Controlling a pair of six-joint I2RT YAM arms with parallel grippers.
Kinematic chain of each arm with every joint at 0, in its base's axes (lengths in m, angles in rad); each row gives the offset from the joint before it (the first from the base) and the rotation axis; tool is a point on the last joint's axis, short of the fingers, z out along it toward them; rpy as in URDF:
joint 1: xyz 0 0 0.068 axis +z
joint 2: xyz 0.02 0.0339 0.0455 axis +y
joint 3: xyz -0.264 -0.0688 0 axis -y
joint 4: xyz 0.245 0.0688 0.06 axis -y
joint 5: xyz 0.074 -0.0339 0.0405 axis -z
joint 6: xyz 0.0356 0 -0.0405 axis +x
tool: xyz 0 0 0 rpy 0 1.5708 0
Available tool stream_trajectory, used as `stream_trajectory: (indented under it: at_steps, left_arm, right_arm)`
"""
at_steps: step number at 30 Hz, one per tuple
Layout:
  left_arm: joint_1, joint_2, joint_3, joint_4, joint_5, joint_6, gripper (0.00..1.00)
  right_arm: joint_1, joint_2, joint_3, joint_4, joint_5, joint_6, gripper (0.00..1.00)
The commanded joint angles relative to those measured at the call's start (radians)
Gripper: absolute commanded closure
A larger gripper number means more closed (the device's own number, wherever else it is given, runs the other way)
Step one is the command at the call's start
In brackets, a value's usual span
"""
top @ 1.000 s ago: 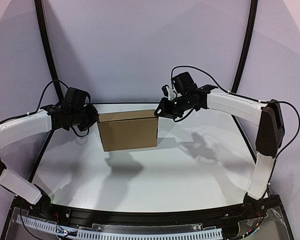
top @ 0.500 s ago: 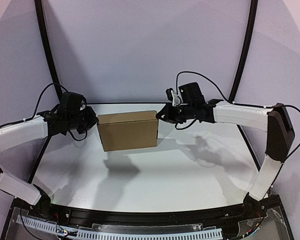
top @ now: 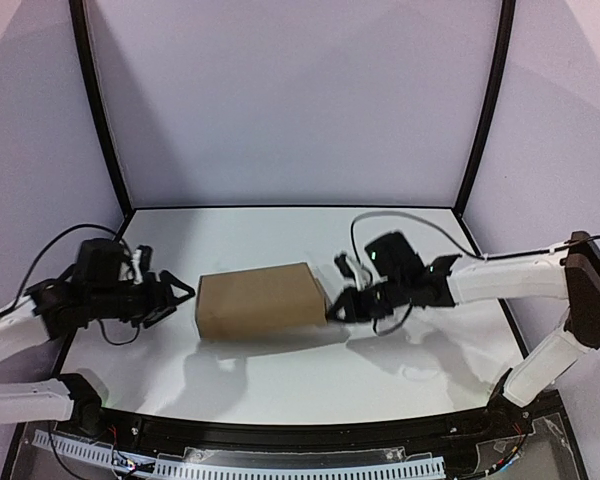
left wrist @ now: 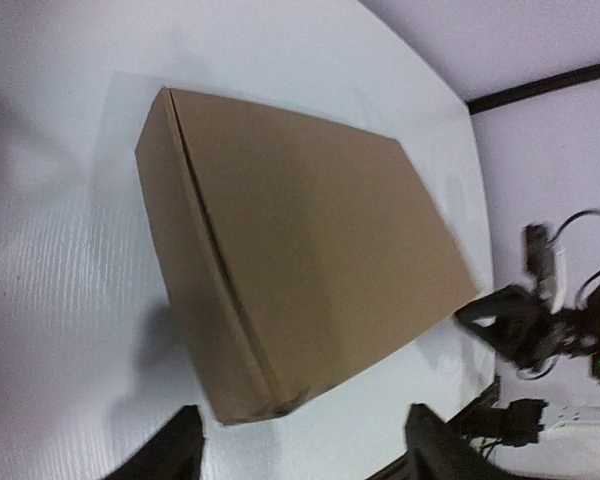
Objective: Fold the paper box
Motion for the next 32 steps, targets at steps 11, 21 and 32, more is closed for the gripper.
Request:
stream_trajectory:
  at_steps: [11, 21, 32]
  left_arm:
    - [0.000, -0.111, 0.285, -0.537, -0.427, -0.028, 0.01]
    - [0.128, 0.234, 0.529, -0.748, -0.764, -0.134, 0.01]
    - [0.129, 0.078, 0.426, -0.723, -0.837, -0.139, 0.01]
  right_arm:
    - [-0.002, -0.251, 0.006, -0.263, 0.328, -0.071, 0.16]
    - [-0.140, -0.405, 0.087, -0.302, 0.816, -0.024, 0.02]
    - [-0.140, -0.470, 0.091, -0.370, 0.968, -0.044, 0.02]
